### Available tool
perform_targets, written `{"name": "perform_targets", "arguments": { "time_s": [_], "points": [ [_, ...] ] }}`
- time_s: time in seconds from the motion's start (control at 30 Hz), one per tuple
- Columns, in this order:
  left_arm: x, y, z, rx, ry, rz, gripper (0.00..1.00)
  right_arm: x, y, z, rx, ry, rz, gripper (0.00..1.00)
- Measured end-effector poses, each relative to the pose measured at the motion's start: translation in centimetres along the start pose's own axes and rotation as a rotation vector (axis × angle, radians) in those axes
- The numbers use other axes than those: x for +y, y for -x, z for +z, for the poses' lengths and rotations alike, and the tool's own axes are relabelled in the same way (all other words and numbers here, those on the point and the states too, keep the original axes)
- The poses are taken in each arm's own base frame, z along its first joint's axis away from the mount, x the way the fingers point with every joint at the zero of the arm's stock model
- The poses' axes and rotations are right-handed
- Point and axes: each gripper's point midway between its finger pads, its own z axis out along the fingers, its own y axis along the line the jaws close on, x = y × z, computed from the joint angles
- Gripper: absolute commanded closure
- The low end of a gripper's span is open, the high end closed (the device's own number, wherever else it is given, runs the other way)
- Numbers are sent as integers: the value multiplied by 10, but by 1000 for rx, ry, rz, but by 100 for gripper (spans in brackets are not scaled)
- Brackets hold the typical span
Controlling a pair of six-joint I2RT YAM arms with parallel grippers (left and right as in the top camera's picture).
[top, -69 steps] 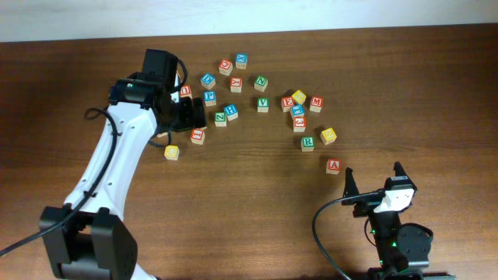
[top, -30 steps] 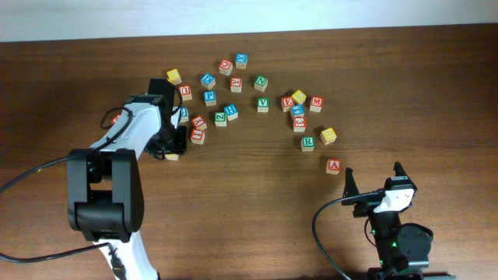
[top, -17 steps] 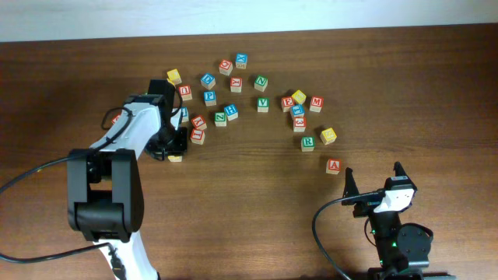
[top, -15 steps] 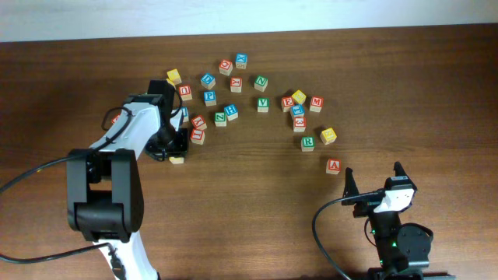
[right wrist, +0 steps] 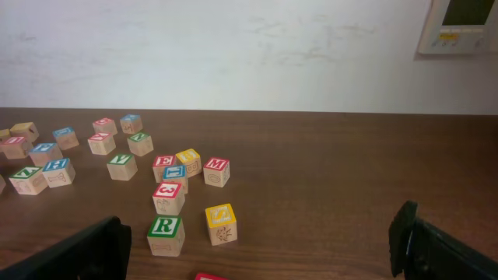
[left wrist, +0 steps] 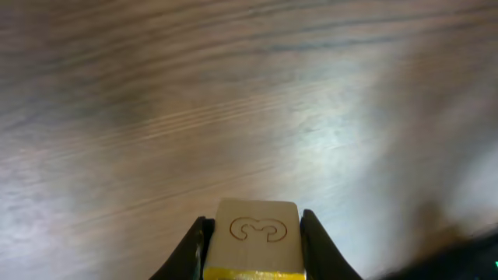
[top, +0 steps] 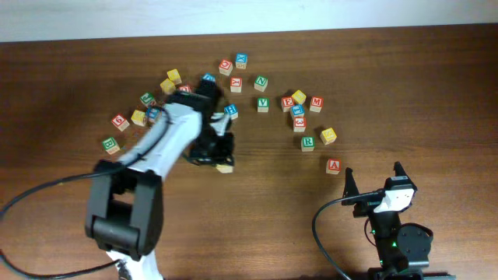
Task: Spell out CVPR
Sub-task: 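Carry the C block forward-right and set it down on open table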
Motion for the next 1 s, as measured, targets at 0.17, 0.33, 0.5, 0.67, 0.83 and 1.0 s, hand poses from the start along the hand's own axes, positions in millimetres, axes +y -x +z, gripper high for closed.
{"name": "perform_targets", "arguments": {
  "time_s": [0.17,0.33,0.5,0.67,0.83,1.0],
  "points": [
    [-7,4,11,-126,308,-90,80,0,0,0,0,0,0,2],
    [1,5,28,-137,397,-161,81,0,0,0,0,0,1,2],
    [5,0,41,-104,415,-170,80,0,0,0,0,0,0,2],
    [3,4,49,-126,389,-169,78,0,0,0,0,0,0,2],
    [1,7,50,-132,377,-160,77,0,0,0,0,0,0,2],
    [1,7,50,-130,377,-150,64,0,0,0,0,0,0,2]
  ]
}}
